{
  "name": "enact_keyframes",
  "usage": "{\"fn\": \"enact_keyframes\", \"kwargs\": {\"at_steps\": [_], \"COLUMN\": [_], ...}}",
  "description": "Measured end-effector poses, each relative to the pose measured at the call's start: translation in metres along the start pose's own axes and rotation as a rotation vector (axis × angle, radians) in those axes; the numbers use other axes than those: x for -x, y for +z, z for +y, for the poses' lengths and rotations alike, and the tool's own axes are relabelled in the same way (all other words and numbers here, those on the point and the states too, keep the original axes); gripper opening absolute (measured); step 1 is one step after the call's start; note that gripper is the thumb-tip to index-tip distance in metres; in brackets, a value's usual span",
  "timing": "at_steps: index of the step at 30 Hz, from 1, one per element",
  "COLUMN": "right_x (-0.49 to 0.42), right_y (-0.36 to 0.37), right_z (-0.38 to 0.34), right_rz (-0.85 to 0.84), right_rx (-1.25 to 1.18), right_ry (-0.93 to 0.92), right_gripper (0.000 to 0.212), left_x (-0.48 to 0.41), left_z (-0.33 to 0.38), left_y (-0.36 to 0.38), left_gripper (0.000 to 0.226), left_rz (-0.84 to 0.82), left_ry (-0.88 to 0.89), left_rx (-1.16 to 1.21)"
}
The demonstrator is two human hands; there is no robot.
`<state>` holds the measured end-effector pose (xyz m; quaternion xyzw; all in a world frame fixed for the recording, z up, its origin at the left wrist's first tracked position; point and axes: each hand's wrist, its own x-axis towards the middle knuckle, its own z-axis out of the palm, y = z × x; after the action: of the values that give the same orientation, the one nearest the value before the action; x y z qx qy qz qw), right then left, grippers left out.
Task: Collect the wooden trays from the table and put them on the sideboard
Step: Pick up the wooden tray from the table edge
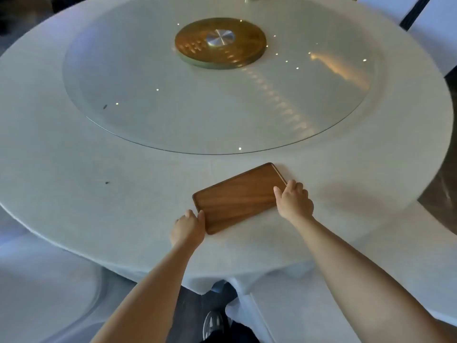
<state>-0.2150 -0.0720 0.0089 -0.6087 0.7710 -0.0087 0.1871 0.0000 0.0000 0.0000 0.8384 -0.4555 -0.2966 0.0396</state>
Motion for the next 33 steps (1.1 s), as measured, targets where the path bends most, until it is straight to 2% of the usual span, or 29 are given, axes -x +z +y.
{"fn": "enact_keyframes", "kwargs": {"at_steps": [3, 12, 20, 26, 33], "right_x": [-0.017, -0.044, -0.035, -0.018, 0.03], "right_y": [0.004, 0.009, 0.005, 0.01, 0.012], "right_z": [0.003, 0.001, -0.015, -0.069, -0.184], "right_rz": [0.024, -0.068, -0.143, -0.169, -0.218], "right_rx": [0.034, 0.031, 0.078, 0.031, -0.022], "right_ry": [-0.009, -0.022, -0.08, -0.228, -0.507], "right_gripper": [0.047, 0.05, 0.046, 0.048, 0.05], "left_x": [-0.012, -0.026, -0.025, -0.012, 0.031], "left_z": [0.008, 0.013, -0.007, -0.053, -0.144], "left_y": [0.006, 0.014, -0.005, -0.044, -0.106], "left_gripper": [0.05, 0.059, 0.064, 0.06, 0.057], "left_rz": [0.026, 0.093, 0.096, 0.214, 0.385], "left_ry": [-0.019, -0.095, -0.214, -0.275, -0.465], "left_rx": [-0.012, -0.102, -0.012, 0.091, 0.222]}}
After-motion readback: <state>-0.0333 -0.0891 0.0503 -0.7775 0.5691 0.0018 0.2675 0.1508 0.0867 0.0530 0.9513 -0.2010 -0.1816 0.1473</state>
